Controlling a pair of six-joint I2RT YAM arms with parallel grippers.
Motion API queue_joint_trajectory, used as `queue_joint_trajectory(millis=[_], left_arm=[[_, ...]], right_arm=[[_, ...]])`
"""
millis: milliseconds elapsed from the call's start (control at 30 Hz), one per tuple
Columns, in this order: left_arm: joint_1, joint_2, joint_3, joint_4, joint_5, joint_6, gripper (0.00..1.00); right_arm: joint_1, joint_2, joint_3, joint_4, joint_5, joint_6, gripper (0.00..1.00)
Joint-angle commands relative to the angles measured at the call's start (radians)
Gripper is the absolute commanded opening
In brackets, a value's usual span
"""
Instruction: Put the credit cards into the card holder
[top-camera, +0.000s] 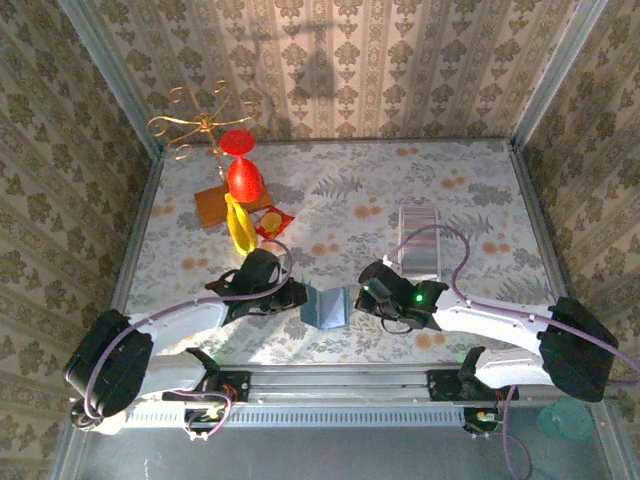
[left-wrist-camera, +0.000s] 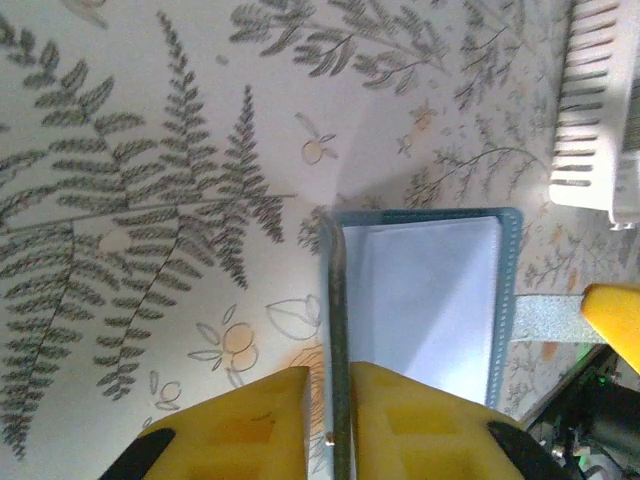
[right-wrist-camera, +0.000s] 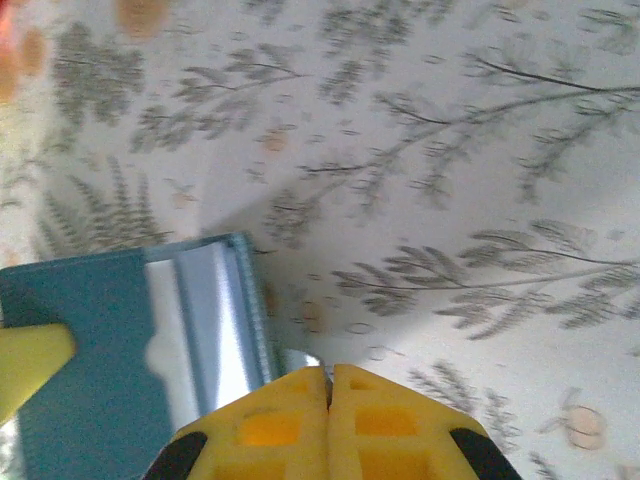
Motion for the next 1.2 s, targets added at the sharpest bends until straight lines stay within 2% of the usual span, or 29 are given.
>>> queue_joint_trajectory(millis=[0, 67, 200, 300, 367, 467, 567, 700, 800, 933, 1000, 1167], left_arm=[[-0.005, -0.007, -0.032, -0.012, 0.012, 0.018, 0.14], [-0.006, 0.001, -0.043, -0.018, 0.015, 0.025, 0.10], [-0.002, 0.002, -0.070, -0.010, 0.018, 0.025, 0.10], [-0.003, 0.005, -0.077, 0.002, 0.021, 0.024, 0.04], [-0.003, 0.014, -0.078, 0.014, 0.028, 0.022, 0.01], [-0.003, 0.023, -0.075, 0.023, 0.039, 0.018, 0.00], [-0.004, 0.002, -0.072, 0.012, 0.021, 0.017, 0.00], [-0.004, -0.025, -0.064, 0.001, 0.003, 0.011, 0.00], [-0.006, -0.026, -0.040, -0.008, -0.002, 0.014, 0.00], [-0.007, -0.015, -0.006, -0.028, -0.009, 0.025, 0.00], [-0.007, -0.009, -0.003, -0.023, -0.010, 0.020, 0.00], [-0.007, 0.005, 0.000, -0.015, -0.009, 0.017, 0.00]], right_arm=[[-0.008, 0.003, -0.017, -0.107, 0.073, 0.053, 0.00], [-0.011, 0.018, -0.011, -0.142, 0.084, 0.059, 0.00], [-0.021, 0.045, 0.012, -0.189, 0.084, 0.049, 0.00], [-0.025, 0.067, 0.036, -0.201, 0.068, 0.015, 0.01], [-0.023, 0.064, 0.065, -0.215, 0.053, -0.027, 0.14], [-0.014, 0.023, 0.112, -0.281, 0.047, -0.083, 0.43], [-0.013, -0.046, 0.140, -0.350, 0.054, -0.115, 0.54], [-0.010, -0.112, 0.185, -0.390, 0.021, -0.141, 0.55], [0.006, -0.104, 0.233, -0.384, -0.043, -0.166, 0.52], [0.059, -0.016, 0.324, -0.353, -0.125, -0.214, 0.44], [0.087, 0.046, 0.355, -0.319, -0.148, -0.221, 0.43], [0.109, 0.226, 0.384, -0.286, -0.132, -0.173, 0.39]])
